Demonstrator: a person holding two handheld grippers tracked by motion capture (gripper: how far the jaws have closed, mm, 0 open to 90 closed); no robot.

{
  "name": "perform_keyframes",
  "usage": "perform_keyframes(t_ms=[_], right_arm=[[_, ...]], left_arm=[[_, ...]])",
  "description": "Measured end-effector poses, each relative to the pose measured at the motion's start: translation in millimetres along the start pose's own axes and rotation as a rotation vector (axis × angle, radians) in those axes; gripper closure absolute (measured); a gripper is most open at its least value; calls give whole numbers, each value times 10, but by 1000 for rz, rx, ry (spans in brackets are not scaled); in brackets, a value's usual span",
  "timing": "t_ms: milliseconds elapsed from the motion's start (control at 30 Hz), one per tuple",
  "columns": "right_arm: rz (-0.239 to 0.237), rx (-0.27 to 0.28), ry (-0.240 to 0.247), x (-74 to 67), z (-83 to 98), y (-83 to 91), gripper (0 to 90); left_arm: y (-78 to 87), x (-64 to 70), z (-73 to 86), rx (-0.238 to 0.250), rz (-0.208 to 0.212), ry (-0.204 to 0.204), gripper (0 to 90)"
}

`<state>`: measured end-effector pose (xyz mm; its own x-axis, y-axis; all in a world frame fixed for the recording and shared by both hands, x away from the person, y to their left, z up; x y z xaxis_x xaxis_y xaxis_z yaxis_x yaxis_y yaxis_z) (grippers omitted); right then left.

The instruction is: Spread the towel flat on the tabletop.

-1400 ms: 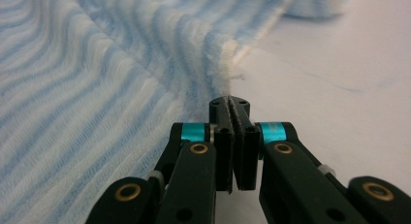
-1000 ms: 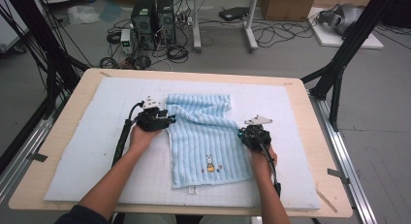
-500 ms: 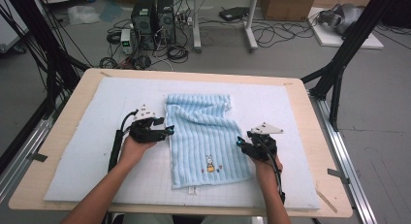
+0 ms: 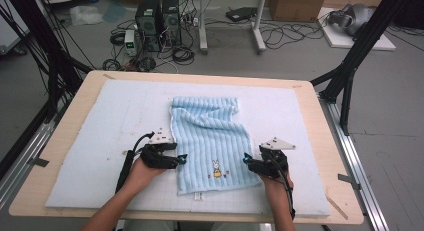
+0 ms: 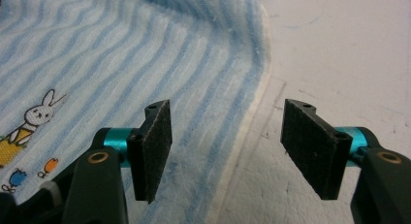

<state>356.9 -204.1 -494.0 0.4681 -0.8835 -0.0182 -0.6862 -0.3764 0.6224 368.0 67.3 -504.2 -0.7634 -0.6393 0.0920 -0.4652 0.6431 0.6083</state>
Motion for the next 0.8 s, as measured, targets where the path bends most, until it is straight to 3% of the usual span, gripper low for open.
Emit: perform_keyframes(t_ms=[100, 167, 233, 400, 567, 800], right_arm=[[6, -17, 4, 2, 12, -39, 258], [15, -27, 5, 11, 21, -73, 222], [-10, -47, 5, -21, 44, -110, 237], [-74, -78, 61, -158, 85, -135, 470], [-141, -110, 82, -292, 98, -87, 786], [-224, -145, 125, -547, 204, 59, 818]], left_arm=[[-19, 47, 9, -18, -19, -60, 585], [-12, 72, 12, -16, 5, -72, 751], [3, 78, 24, -23, 9, -83, 824], [96, 61, 91, -17, 23, -57, 840], [225, 74, 177, -3, 41, -31, 841], [373, 125, 303, -10, 75, -24, 841]])
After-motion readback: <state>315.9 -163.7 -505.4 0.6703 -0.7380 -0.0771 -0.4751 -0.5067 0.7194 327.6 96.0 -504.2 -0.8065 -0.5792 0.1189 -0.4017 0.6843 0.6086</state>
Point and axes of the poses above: each handheld gripper's, and its own axes: y roughly backward along the jaws, z roughly out of its underside, x roughly to its right, the point moved 9 cm from there along -y, roughly forward along the jaws, and after that the axes turned 1 degree about -x, right-handed, at the moved point
